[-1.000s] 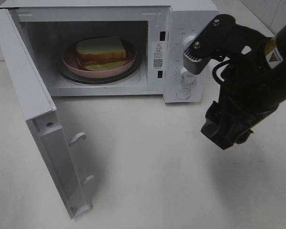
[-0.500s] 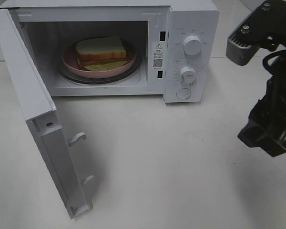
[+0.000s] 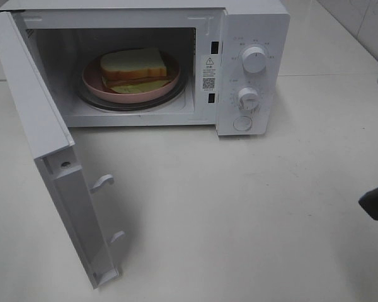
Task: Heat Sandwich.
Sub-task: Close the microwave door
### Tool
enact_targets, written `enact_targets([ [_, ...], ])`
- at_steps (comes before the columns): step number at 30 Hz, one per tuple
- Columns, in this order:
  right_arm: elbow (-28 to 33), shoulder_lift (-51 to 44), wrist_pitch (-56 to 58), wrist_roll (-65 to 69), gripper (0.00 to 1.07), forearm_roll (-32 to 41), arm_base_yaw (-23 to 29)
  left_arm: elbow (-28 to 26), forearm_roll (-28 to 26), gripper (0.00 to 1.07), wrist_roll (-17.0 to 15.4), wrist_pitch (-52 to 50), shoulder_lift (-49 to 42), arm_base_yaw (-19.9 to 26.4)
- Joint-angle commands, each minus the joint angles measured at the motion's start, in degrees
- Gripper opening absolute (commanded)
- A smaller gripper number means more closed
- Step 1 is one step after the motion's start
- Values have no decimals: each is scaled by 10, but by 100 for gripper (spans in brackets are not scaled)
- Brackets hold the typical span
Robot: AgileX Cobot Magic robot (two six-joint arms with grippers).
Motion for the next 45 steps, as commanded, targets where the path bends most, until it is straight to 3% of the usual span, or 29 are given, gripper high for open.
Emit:
enact_targets([
  [1,17,-19,2,25,69,5,-10,1,-2,98,-2,-6,-10,3],
  [5,46,-69,6,46,69,16,-88,1,-2,98,-2,-6,-10,3],
  [6,46,-69,6,46,69,16,-88,1,-2,98,-2,-6,-10,3],
  [9,70,-125,6,46,69,16,-164,1,-2,98,-2,-6,-10,3],
  [19,122,-266,6,61,69,18,-272,1,-2,98,-2,-6,-10,3],
  [39,143,-507,14,76,69,20,-357,1,-2,98,-2,-6,-10,3],
  [45,143,-515,14,74,69,20,-359,1,-2,98,-2,-7,-9,3],
])
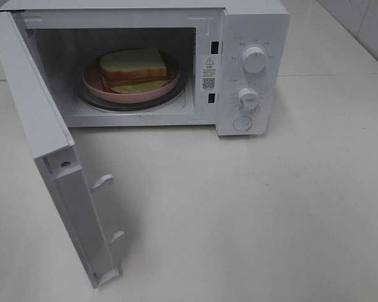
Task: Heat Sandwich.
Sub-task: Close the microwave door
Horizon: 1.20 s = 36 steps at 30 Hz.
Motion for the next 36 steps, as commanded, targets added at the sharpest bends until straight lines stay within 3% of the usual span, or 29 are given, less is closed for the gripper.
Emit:
enact_targets([
  [1,0,-15,0,2,69,2,-4,1,-2,98,-2,-7,-5,3],
  [36,0,-15,0,2,69,2,-4,1,-2,98,-2,-7,-5,3],
])
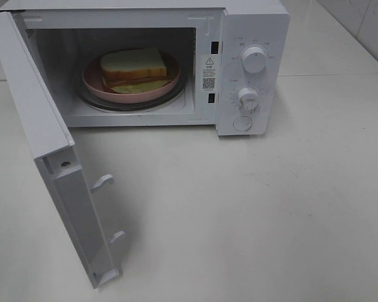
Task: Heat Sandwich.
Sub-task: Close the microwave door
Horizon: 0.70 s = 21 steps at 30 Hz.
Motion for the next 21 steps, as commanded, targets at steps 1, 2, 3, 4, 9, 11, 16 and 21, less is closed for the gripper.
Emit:
enact_targets([
  [1,0,-15,0,2,69,-2,-4,1,-2,98,-2,-7,-5,3],
  [2,0,-15,0,2,69,-2,-4,1,-2,98,-2,-7,-5,3],
  [3,0,-15,0,2,69,-2,-4,1,-2,98,-2,-7,-5,3],
  [4,0,-15,0,2,69,-2,-4,1,-2,98,-2,-7,-5,3],
  [9,0,-15,0,1,69,-2,-4,1,-3,98,-2,-7,-5,3],
  [11,0,-15,0,1,69,-2,-4,1,-2,98,-5,-7,-5,3],
  [16,0,-15,0,1,69,-2,-4,-1,2,98,-5,-10,-5,3],
  [21,0,-15,0,1,69,-2,-4,-28,7,98,-4,-26,0,3],
])
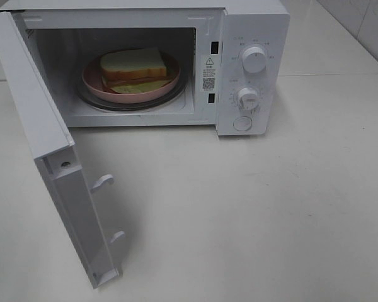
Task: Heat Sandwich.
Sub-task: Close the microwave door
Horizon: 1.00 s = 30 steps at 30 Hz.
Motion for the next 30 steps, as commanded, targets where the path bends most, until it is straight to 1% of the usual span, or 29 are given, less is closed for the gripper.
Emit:
enact_targets([
  [1,0,-15,0,1,69,-2,-4,-15,5,98,-4,-22,0,3],
  [3,0,-15,0,1,69,-2,-4,-17,11,98,-4,-32,9,3],
  [5,0,-15,0,1,69,-2,-4,-17,11,93,-4,-51,33,3],
  [6,0,-15,0,1,69,-2,-4,-17,11,93,-4,-51,33,3],
  [8,0,-15,0,1,69,-2,-4,-17,11,86,-4,-76,62,3],
  [9,0,-15,0,1,69,-2,-4,-17,11,77,-4,-82,71,3],
  [10,0,-15,0,1,69,-2,-4,-17,12,71,-3,-89,83,3],
  [11,0,-15,0,1,69,-2,-4,-17,12,71,-3,-89,83,3],
  [12,0,-15,0,1,69,-2,-4,-17,14,65,-2,-97,93,3],
  [13,0,-15,0,1,69,-2,-4,-17,17,54,-2,-111,113,3],
  [14,0,-15,0,1,69,-2,-4,-17,18,48,-2,-118,125,3],
  [15,0,-15,0,1,69,-2,-4,-17,18,48,-2,-118,125,3],
  [16,0,-15,0,1,69,-2,-4,-16,20,42,-2,-127,137,3],
  [17,0,-15,0,1,69,-2,-4,-11,30,31,-2,-142,159,3],
  [18,0,-15,0,1,69,-2,-4,-10,37,25,-3,-150,172,3],
  [19,0,-15,0,1,69,-2,-4,-9,41,19,-3,-162,182,3],
  [20,0,-15,0,1,69,-2,-4,-9,41,19,-3,-162,182,3],
  [21,0,-15,0,1,69,-2,-4,-7,43,12,-3,-175,195,3],
  [22,0,-15,0,1,69,-2,-4,1,43,0,-3,-204,217,3],
  [24,0,-15,0,1,69,-2,-4,14,44,0,-2,-242,232,3],
  [25,0,-15,0,1,69,-2,-4,14,44,0,-2,-242,232,3],
  [28,0,-15,0,1,69,-2,-4,45,50,0,-1,-338,257,3],
  [29,0,-15,0,1,69,-2,-4,53,50,0,-1,-359,262,3],
  [30,0,-15,0,1,69,-2,-4,53,50,0,-1,-359,262,3],
])
